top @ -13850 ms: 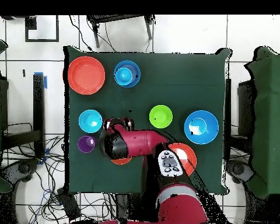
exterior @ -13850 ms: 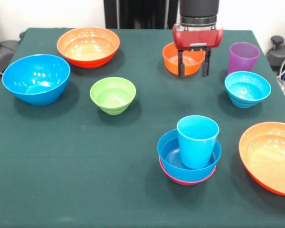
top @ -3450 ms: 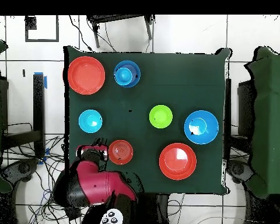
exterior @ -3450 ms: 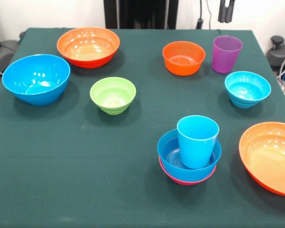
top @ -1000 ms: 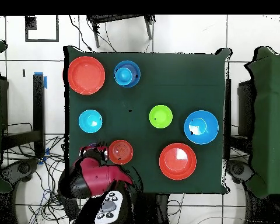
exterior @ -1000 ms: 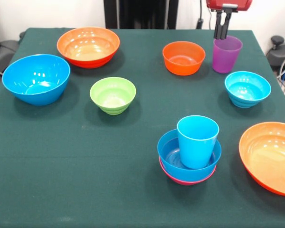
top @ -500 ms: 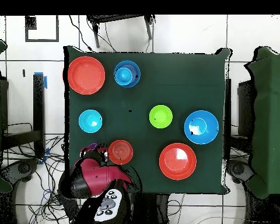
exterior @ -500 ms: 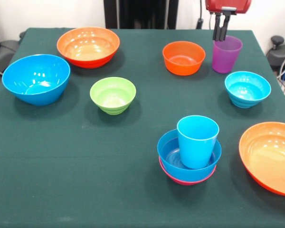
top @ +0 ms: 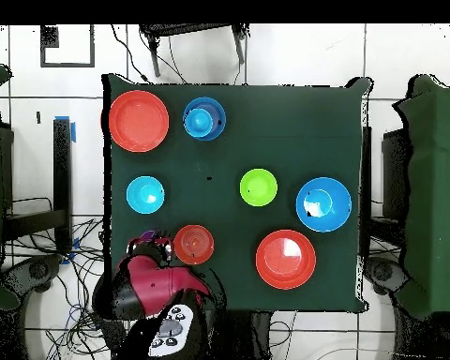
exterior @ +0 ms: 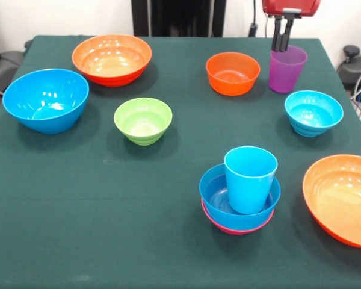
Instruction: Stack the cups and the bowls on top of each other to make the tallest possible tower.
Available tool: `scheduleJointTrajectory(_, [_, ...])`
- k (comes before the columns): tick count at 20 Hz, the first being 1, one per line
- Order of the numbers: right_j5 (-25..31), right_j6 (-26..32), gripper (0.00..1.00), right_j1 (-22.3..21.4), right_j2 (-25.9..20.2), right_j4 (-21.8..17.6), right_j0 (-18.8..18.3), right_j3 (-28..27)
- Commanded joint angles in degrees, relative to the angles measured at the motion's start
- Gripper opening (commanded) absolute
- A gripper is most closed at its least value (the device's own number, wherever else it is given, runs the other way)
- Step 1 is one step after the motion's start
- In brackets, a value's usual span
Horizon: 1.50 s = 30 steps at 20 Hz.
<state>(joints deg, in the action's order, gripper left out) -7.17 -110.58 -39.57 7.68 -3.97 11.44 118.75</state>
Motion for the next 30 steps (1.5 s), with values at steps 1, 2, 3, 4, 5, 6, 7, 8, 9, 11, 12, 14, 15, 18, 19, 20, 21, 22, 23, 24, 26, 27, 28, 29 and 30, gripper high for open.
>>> scheduleJointTrajectory(1, [2.3, -8.1, 0.00, 1.0, -4.8, 1.0, 1.0, -1.8])
scheduleJointTrajectory(2, [2.3, -8.1, 0.00, 1.0, -4.9, 1.1, 1.0, -1.8])
scheduleJointTrajectory(3, [2.2, -8.2, 0.00, 1.1, -4.9, 1.2, 1.2, -1.8])
scheduleJointTrajectory(4, [1.8, -8.5, 0.00, 1.4, -4.8, 1.4, 1.4, -1.8])
scheduleJointTrajectory(5, [1.5, -8.6, 0.00, 1.6, -4.6, 1.6, 1.8, -1.9])
scheduleJointTrajectory(6, [1.1, -8.8, 0.00, 2.0, -4.6, 1.7, 1.9, -2.0])
scheduleJointTrajectory(7, [1.0, -8.9, 0.00, 2.2, -4.5, 1.8, 2.1, -2.1])
scheduleJointTrajectory(8, [0.8, -9.0, 0.00, 2.5, -4.5, 1.9, 2.2, -2.3])
scheduleJointTrajectory(9, [0.7, -9.0, 0.00, 2.7, -4.4, 2.0, 2.3, -2.4])
scheduleJointTrajectory(11, [0.3, -9.2, 0.00, 3.4, -4.6, 2.1, 2.4, -2.7])
scheduleJointTrajectory(12, [0.0, -9.2, 0.00, 3.9, -4.7, 2.1, 2.3, -2.9])
scheduleJointTrajectory(14, [-1.3, -9.5, 0.00, 5.3, -4.9, 2.1, 2.3, -3.4])
scheduleJointTrajectory(15, [-1.7, -9.6, 0.00, 6.0, -4.9, 2.3, 2.5, -3.8])
scheduleJointTrajectory(18, [-2.7, -9.9, 0.00, 7.4, -4.2, 3.0, 3.7, -4.5])
scheduleJointTrajectory(19, [-2.8, -9.9, 0.00, 7.5, -4.1, 3.1, 3.8, -4.6])
scheduleJointTrajectory(20, [-2.8, -9.9, 0.00, 7.6, -4.0, 3.2, 4.0, -4.7])
scheduleJointTrajectory(21, [-2.8, -9.9, 0.00, 7.4, -4.1, 3.0, 3.8, -4.6])
scheduleJointTrajectory(22, [-2.7, -9.8, 0.00, 7.3, -4.1, 3.0, 3.7, -4.6])
scheduleJointTrajectory(23, [-2.5, -9.8, 0.00, 7.2, -4.0, 3.0, 3.7, -4.7])
scheduleJointTrajectory(24, [-2.3, -9.7, 0.00, 7.1, -4.0, 3.0, 3.8, -4.7])
scheduleJointTrajectory(26, [-2.1, -9.6, 0.00, 7.0, -3.9, 2.9, 3.8, -4.8])
scheduleJointTrajectory(27, [-2.4, -9.7, 0.00, 7.1, -3.8, 2.9, 3.9, -4.7])
scheduleJointTrajectory(28, [-2.6, -9.9, 0.00, 7.1, -3.7, 3.0, 4.1, -4.5])
scheduleJointTrajectory(29, [-2.6, -9.9, 0.00, 7.1, -3.5, 3.0, 4.2, -4.6])
scheduleJointTrajectory(30, [-2.4, -9.8, 0.00, 7.0, -3.5, 3.0, 4.2, -4.6])
